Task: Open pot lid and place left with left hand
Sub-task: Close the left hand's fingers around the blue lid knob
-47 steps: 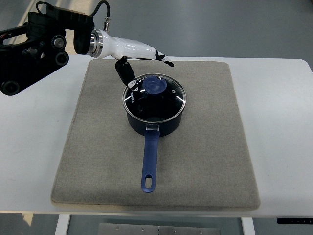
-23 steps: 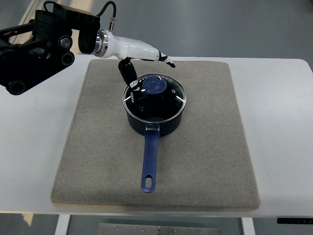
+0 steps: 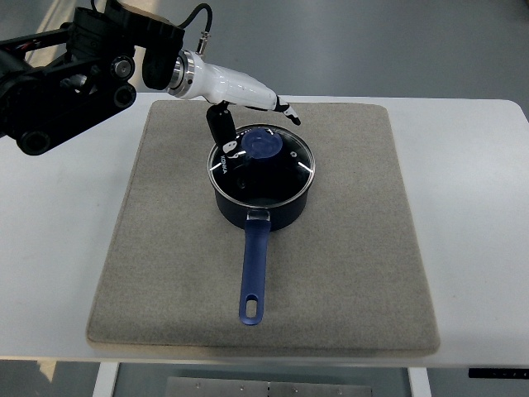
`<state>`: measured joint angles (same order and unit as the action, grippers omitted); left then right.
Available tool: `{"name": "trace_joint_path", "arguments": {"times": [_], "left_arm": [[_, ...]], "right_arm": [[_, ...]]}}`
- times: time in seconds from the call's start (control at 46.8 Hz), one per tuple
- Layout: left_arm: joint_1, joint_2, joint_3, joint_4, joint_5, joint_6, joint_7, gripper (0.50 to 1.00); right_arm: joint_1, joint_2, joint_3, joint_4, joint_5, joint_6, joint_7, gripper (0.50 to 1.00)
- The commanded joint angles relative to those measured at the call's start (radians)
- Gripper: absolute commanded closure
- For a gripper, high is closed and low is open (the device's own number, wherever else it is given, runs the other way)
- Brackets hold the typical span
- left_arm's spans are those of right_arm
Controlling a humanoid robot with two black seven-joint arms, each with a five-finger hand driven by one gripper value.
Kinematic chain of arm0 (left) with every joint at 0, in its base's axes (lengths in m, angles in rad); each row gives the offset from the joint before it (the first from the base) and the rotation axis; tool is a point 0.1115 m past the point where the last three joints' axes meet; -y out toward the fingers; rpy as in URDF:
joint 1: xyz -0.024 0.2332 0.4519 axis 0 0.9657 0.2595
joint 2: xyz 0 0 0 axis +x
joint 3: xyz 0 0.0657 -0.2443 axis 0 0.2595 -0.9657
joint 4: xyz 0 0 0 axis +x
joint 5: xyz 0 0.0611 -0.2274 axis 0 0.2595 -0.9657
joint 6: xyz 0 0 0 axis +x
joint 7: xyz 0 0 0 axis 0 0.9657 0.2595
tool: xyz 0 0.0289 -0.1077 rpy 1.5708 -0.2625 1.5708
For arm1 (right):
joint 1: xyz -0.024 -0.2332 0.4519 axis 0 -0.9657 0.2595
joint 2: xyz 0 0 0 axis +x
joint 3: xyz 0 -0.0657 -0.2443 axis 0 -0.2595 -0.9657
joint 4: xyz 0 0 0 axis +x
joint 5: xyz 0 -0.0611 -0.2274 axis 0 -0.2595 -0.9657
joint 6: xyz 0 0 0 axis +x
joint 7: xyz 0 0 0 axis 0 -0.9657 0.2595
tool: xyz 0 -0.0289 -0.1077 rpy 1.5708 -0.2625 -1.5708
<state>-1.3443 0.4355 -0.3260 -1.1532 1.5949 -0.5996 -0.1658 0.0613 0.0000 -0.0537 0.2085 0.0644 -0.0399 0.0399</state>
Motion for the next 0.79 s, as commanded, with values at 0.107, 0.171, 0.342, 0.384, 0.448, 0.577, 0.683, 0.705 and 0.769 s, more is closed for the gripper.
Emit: {"name": "trace_joint_path", "arguments": {"times": [0.107,0.171,0.342,0.384,0.448,0.577,0.683,0.705,0.769], "left_arm": [[0.007,-0.018,0.001,0.006,0.002,0.006,0.000,0.559],[0.007,-0.023,0.007,0.009,0.002,0.006,0.000,0.570],[0.005,-0.024,0.030,0.009,0.011,0.006,0.000,0.623],[0.005,-0.024,0.032,0.009,0.023,0.006,-0.001,0.639],[0.007,-0.024,0.032,0.009,0.048,0.007,0.000,0.686],[0.004,-0.024,0.030,0.009,0.056,0.009,0.000,0.686],[0.002,-0.024,0.030,0.009,0.056,0.009,0.000,0.686],[0.002,-0.024,0.030,0.009,0.056,0.009,0.000,0.684],[0.004,-0.026,0.030,0.009,0.056,0.011,0.000,0.686]], "right_arm": [[0.000,0.000,0.000,0.000,0.000,0.000,0.000,0.585],[0.000,0.000,0.000,0.000,0.000,0.000,0.000,0.585],[0.000,0.000,-0.002,0.000,0.000,0.000,0.000,0.585],[0.002,0.000,0.000,0.000,0.000,0.000,0.000,0.585],[0.000,0.000,0.000,0.000,0.000,0.000,0.000,0.585],[0.000,0.000,0.000,0.000,0.000,0.000,0.000,0.585],[0.000,0.000,0.000,0.000,0.000,0.000,0.000,0.585],[0.000,0.000,0.000,0.000,0.000,0.000,0.000,0.585],[0.000,0.000,0.000,0.000,0.000,0.000,0.000,0.585]]}}
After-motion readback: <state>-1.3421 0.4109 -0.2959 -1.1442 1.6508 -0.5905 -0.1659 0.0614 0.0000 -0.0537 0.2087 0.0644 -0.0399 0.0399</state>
